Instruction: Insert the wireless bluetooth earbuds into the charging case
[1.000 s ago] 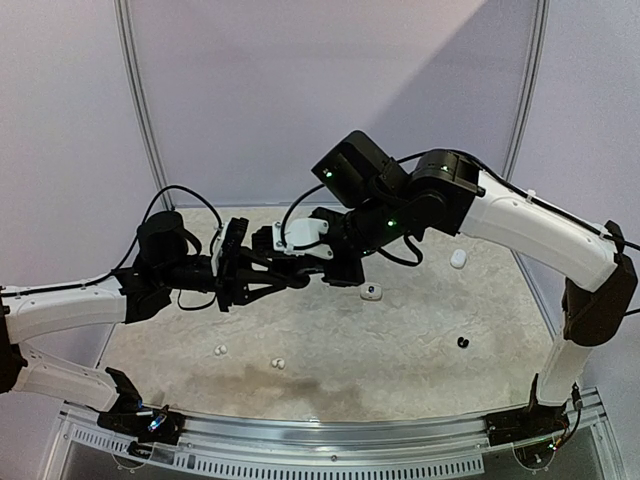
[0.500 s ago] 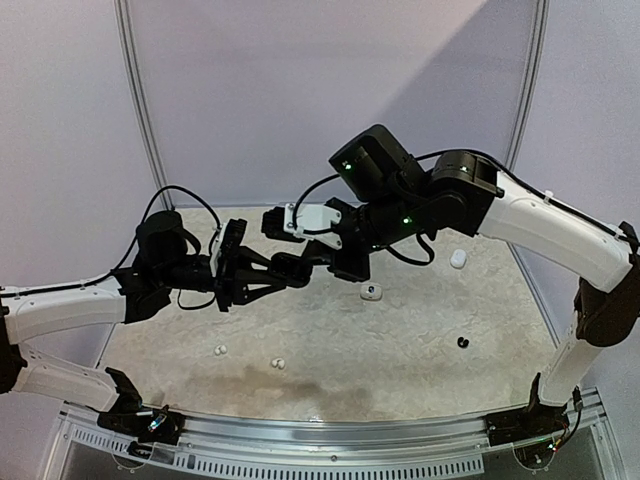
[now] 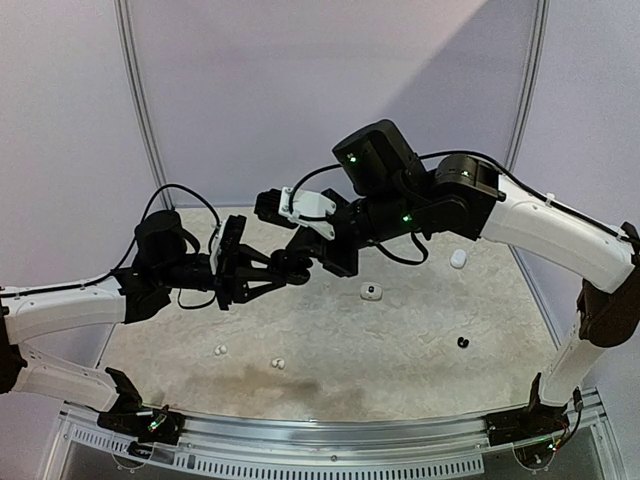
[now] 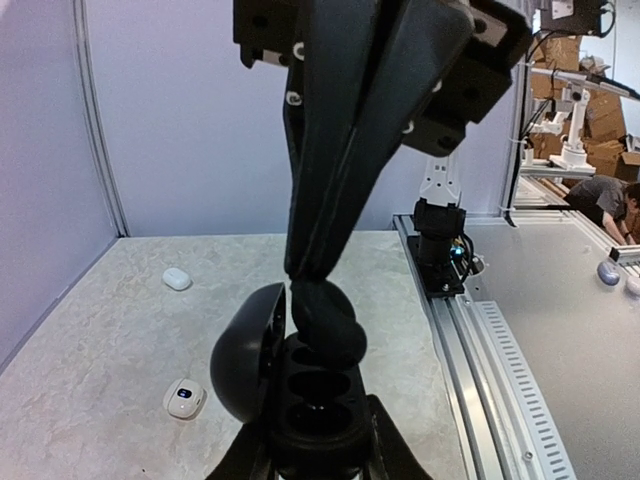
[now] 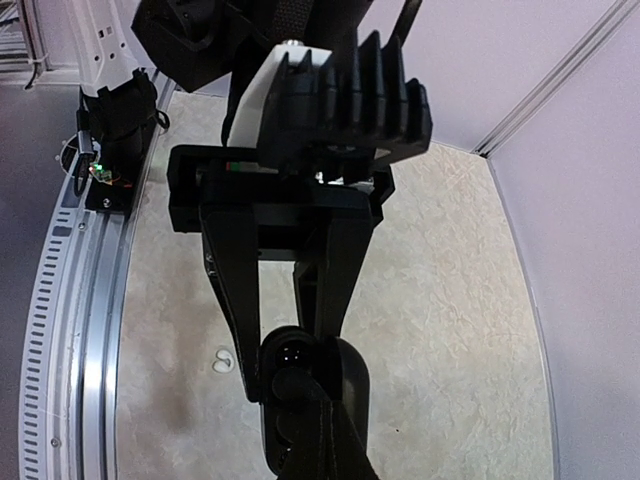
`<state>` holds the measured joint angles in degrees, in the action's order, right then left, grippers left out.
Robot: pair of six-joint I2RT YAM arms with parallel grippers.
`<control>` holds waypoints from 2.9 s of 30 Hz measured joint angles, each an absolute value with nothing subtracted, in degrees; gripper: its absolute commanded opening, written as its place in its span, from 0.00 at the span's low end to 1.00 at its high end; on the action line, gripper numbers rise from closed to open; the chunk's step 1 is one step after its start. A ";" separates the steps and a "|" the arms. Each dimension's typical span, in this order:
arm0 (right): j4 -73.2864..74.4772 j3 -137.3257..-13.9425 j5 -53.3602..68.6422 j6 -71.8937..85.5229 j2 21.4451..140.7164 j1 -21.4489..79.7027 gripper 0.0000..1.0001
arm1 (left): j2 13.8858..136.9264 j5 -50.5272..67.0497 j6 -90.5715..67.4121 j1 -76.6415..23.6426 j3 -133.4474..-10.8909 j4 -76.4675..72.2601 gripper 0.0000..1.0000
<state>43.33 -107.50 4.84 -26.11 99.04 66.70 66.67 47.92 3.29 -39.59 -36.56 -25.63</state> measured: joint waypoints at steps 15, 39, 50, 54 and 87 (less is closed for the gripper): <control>37.63 -105.38 2.24 -25.15 99.04 67.13 0.00 | 66.67 45.32 1.23 -39.59 -34.48 -32.38 0.00; 35.94 -105.06 0.08 -27.29 101.14 67.94 0.00 | 66.89 41.87 -2.42 -39.59 -34.48 -33.23 0.00; 33.17 -101.47 -0.93 -27.66 100.75 67.99 0.04 | 67.00 40.47 -4.27 -39.59 -33.89 -31.79 0.00; 32.73 -100.64 -0.95 -27.59 100.71 67.99 0.06 | 67.24 40.42 -4.03 -39.59 -33.76 -31.31 0.00; 32.23 -98.89 -0.78 -27.38 99.33 68.36 0.15 | 67.22 38.28 -2.22 -39.59 -33.76 -31.38 0.00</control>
